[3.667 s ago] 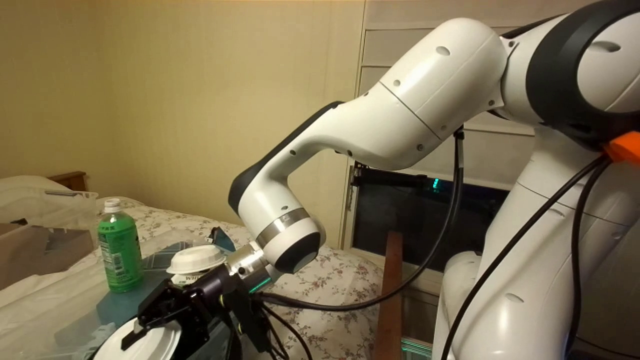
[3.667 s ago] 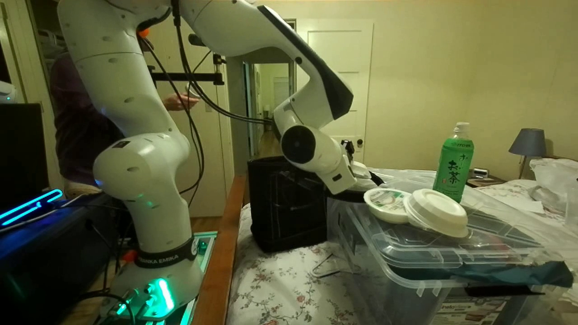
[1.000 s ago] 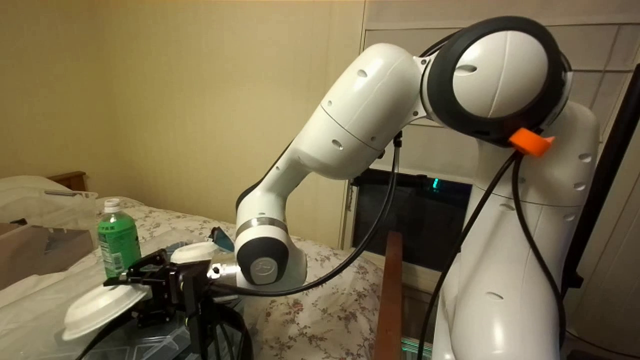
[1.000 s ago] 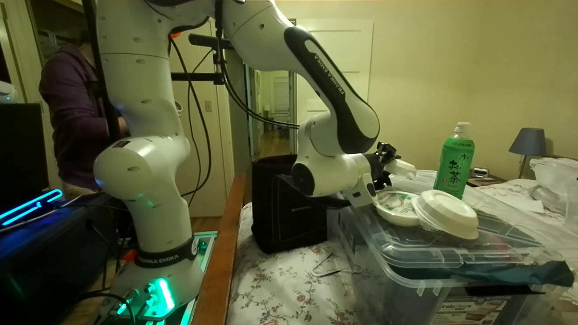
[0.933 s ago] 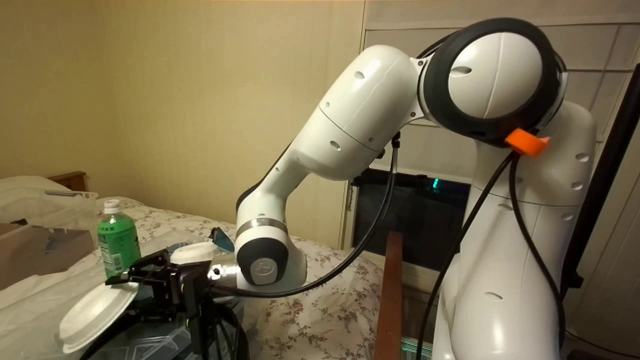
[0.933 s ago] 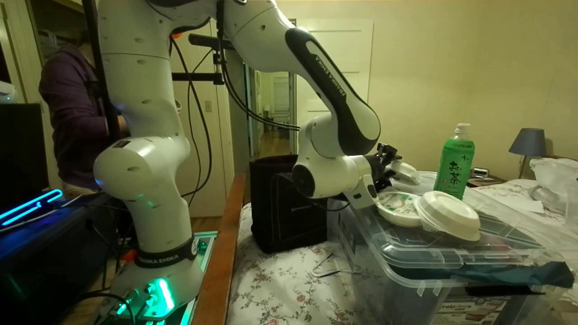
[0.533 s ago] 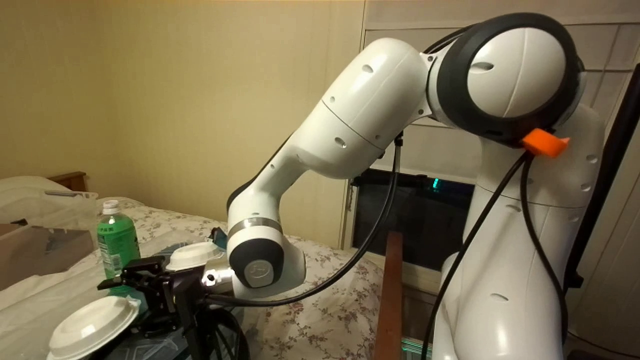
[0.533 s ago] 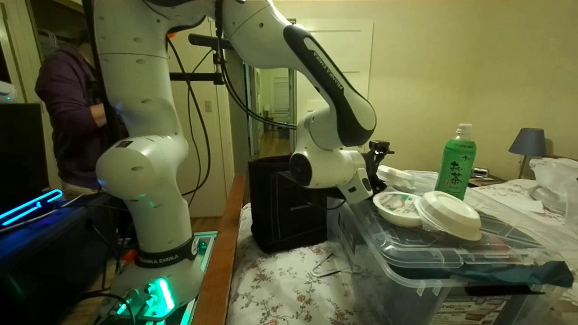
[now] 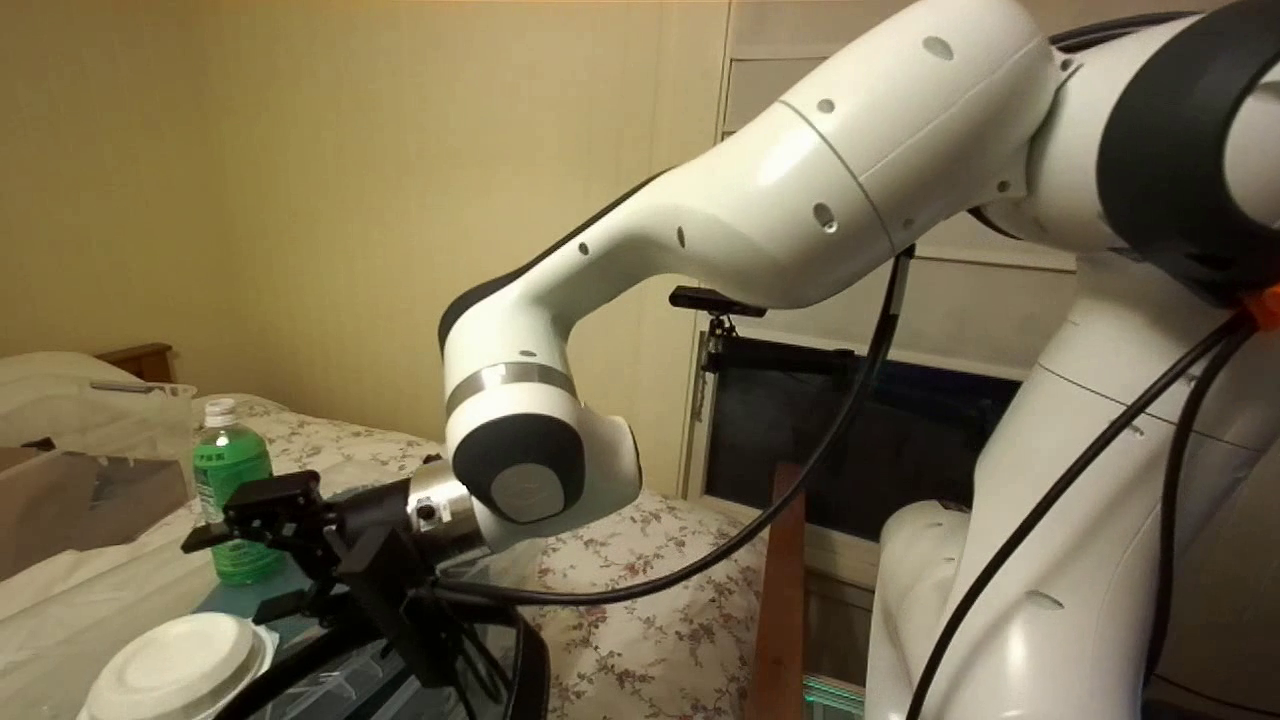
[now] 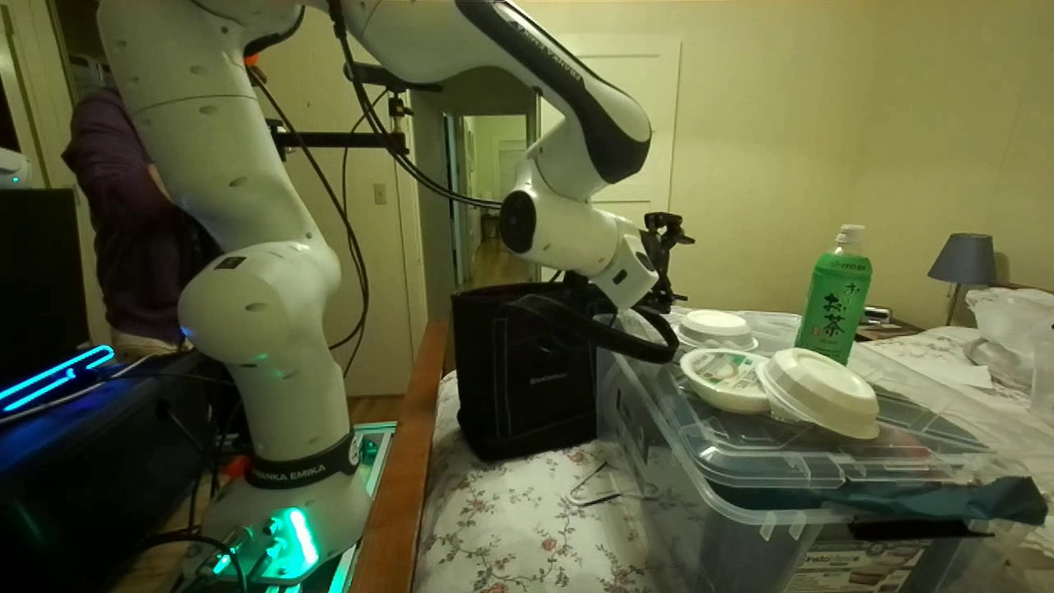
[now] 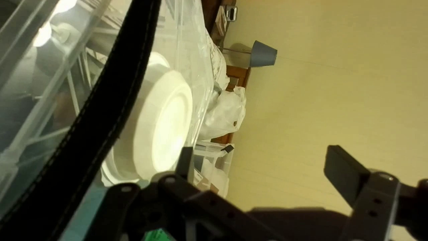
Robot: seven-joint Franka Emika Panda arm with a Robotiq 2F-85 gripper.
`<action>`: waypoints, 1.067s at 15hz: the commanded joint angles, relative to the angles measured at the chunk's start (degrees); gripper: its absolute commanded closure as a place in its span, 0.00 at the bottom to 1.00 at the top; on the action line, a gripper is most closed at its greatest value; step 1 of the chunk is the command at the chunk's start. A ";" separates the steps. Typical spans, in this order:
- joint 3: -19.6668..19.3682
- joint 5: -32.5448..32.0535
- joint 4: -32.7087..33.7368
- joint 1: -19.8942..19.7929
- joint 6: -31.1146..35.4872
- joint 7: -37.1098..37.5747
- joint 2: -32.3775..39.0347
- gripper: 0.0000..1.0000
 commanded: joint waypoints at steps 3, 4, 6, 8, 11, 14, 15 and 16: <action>5.04 -5.26 1.27 0.67 11.98 -6.16 -5.26 0.00; 6.37 -4.97 1.90 0.66 13.92 -8.37 -5.29 0.00; 8.86 -6.51 3.40 1.17 17.96 -10.53 -4.71 0.00; 11.31 -8.40 5.03 1.45 21.71 -12.68 -3.97 0.00; 12.11 -15.34 3.90 2.94 27.21 -12.40 -5.16 0.00; 10.59 -24.54 4.29 5.10 34.38 -10.98 -3.66 0.00; 9.83 -27.43 4.41 5.69 36.75 -11.04 -2.99 0.00; 11.55 -34.13 3.58 3.74 38.47 -6.28 -2.45 0.00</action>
